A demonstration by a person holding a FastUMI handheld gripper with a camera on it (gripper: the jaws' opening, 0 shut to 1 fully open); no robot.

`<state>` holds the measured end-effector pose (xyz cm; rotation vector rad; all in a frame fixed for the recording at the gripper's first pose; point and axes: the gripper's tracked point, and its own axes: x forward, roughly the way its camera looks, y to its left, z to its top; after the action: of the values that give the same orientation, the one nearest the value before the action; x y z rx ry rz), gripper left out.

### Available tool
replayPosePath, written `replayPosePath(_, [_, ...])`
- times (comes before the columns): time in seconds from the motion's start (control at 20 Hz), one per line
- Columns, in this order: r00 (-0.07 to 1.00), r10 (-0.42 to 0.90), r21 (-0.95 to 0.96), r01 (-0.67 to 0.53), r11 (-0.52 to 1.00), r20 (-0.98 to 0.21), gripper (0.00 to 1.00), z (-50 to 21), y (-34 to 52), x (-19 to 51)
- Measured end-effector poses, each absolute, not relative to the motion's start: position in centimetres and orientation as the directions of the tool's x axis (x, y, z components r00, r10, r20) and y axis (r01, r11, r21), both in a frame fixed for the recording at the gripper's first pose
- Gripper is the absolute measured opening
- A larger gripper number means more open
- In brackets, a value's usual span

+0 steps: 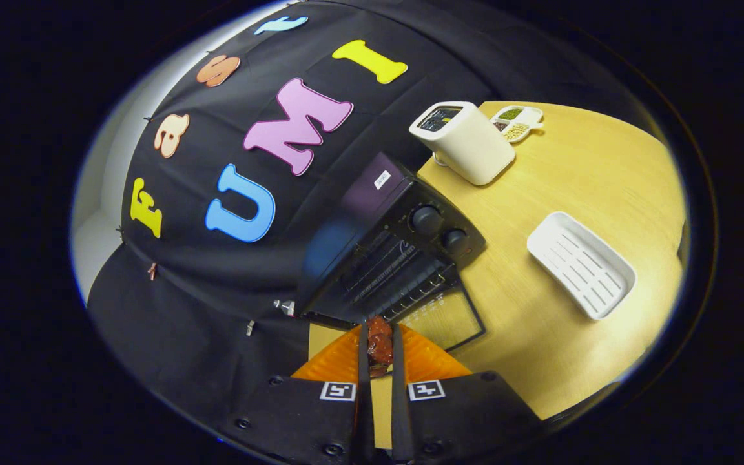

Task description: Open the toaster oven, put the food inside, and close the toaster oven door.

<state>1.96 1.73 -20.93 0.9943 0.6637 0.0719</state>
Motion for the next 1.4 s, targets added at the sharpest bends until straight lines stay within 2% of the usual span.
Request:
replayPosePath(0.25, [0.865,0.296,0.828,0.210,0.520,-0.405,0.14,-22.5,4.7,8.8])
replayPosePath(0.7, [0.908,0.186,0.838,0.247,0.486,-0.376,0.14,-28.1,6.7,15.4])
replayPosePath(0.85, [0.900,0.148,0.781,0.263,0.566,-0.410,0.14,-29.7,6.6,15.8])
replayPosePath(1.05, [0.908,0.149,0.750,0.221,0.624,-0.392,0.14,-29.7,7.2,16.0])
replayPosePath(1.2, [0.906,0.128,0.712,0.223,0.665,-0.403,0.18,-29.9,7.0,15.9])
replayPosePath(1.3, [0.906,0.103,0.650,0.212,0.729,-0.411,0.21,-29.7,6.3,15.6])
replayPosePath(1.35, [0.907,0.090,0.615,0.204,0.761,-0.412,0.32,-29.8,6.2,15.6])
replayPosePath(1.4, [0.907,0.087,0.591,0.193,0.783,-0.412,0.48,-29.7,6.0,15.8])
